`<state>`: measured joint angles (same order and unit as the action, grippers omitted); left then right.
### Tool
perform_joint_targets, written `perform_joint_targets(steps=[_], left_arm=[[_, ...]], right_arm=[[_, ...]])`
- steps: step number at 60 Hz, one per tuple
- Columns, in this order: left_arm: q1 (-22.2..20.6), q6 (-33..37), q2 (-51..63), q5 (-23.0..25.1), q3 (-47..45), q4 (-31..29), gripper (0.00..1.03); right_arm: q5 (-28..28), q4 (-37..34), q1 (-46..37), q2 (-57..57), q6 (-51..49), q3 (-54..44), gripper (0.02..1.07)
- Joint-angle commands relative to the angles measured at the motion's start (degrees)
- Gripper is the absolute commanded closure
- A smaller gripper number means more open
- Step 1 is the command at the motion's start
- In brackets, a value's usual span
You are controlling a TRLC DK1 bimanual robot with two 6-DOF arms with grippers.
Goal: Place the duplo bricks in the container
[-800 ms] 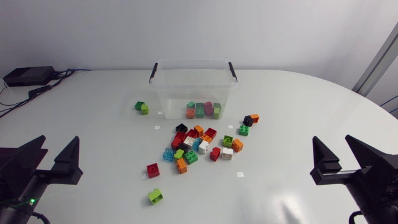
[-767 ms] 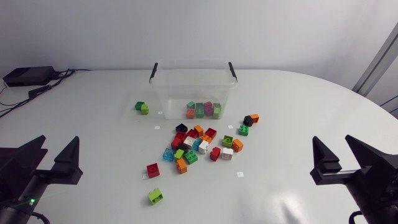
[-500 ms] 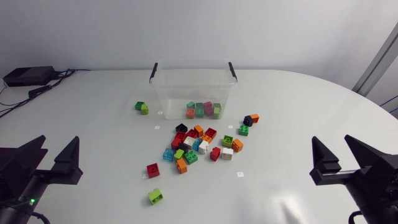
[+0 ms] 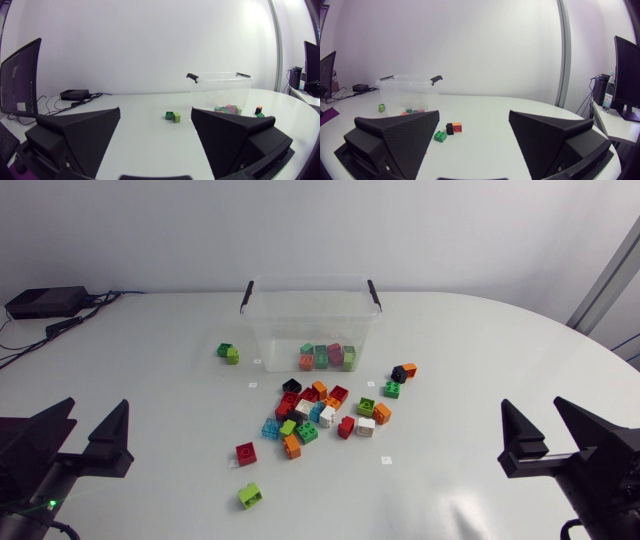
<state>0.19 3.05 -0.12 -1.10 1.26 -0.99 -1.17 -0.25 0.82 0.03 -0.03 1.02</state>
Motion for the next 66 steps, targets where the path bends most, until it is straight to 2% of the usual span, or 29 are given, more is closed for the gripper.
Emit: perform_joint_targets(steps=[1, 11, 20, 28, 37, 60, 66], left_arm=[[-0.5, 0.5, 0.1, 0.3, 2.1, -0.9, 0.05], [-0.6, -0.2, 7.0, 0.2, 7.2, -1.3, 0.05], [-0.8, -1.2, 15.7, 0.3, 12.5, -1.3, 0.05], [-1.9, -1.7, 25.8, 0.2, 18.6, -1.6, 0.06], [-1.9, -3.4, 38.7, 0.1, 27.0, -4.9, 0.08], [-1.6, -2.0, 68.6, 0.0, 48.4, -22.0, 0.07], [-1.3, 0.4, 74.7, 0.1, 52.7, -25.2, 0.07]], right_arm=[[0.6, -0.5, 0.2, 0.0, -0.2, 0.5, 0.07], [0.5, -0.1, 0.3, 4.6, -0.1, 3.6, 0.07], [0.5, 0.9, 0.4, 14.2, 0.1, 8.7, 0.07], [0.6, 1.3, 0.3, 20.6, 0.7, 11.9, 0.07], [0.6, 1.3, 0.2, 25.6, 1.9, 14.5, 0.07], [0.7, -1.9, -0.4, 36.5, 2.8, 20.3, 0.07], [0.7, -4.1, -0.8, 39.6, 2.7, 22.4, 0.07]])
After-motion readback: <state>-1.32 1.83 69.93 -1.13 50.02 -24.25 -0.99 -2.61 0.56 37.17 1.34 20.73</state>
